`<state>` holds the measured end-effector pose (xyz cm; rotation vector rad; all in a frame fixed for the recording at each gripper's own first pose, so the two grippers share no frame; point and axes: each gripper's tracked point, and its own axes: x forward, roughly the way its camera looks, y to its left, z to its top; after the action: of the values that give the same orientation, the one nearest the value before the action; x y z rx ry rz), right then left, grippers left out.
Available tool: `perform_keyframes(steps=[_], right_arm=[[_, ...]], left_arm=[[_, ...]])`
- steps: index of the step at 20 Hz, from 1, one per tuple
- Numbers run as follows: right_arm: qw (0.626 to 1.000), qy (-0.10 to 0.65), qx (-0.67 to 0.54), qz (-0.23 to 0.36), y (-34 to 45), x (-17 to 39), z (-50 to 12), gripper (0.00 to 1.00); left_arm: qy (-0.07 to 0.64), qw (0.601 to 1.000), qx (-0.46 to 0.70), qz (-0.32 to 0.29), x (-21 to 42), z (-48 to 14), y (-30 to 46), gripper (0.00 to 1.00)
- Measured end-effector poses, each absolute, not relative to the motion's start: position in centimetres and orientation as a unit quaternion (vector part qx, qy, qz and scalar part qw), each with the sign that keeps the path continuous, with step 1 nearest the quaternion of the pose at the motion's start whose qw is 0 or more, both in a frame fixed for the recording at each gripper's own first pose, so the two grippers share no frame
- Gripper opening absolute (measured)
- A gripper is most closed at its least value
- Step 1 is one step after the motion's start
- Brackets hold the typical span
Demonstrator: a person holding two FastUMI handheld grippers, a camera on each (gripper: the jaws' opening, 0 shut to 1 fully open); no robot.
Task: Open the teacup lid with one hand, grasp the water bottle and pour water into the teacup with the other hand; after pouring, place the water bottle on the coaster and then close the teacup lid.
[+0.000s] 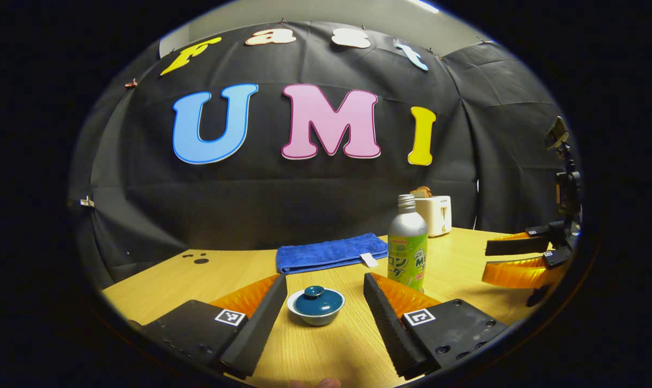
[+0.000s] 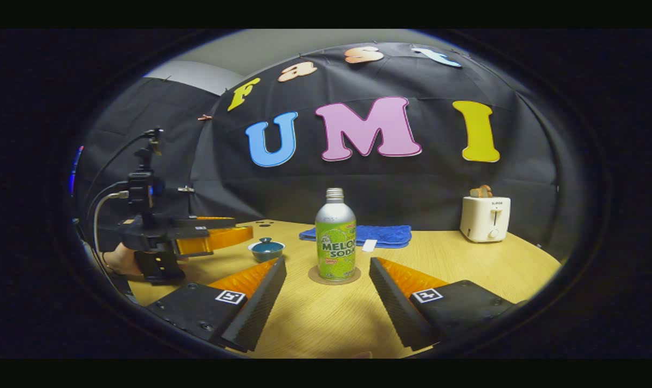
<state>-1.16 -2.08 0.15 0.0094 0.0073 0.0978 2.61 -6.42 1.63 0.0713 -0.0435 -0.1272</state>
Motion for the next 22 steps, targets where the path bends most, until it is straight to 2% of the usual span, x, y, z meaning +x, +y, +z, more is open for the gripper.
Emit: perform_keyframes(steps=[7, 9, 22], right_arm=[[1.0, 0.003, 0.004, 0.028, -2.5, -1.1, 0.2, 0.96], [1.0, 0.003, 0.004, 0.025, -2.6, -1.1, 0.1, 0.96], [1.0, 0.004, 0.003, 0.028, -2.6, -1.1, 0.1, 0.96]], left_arm=[[0.0, 0.998, -0.01, -0.056, 0.7, -0.6, -5.2, 0.95], [-0.013, 0.999, -0.019, -0.045, 0.5, 0.0, -4.6, 0.95], [-0.006, 1.0, -0.002, -0.027, 0.5, -0.4, -4.3, 0.95]])
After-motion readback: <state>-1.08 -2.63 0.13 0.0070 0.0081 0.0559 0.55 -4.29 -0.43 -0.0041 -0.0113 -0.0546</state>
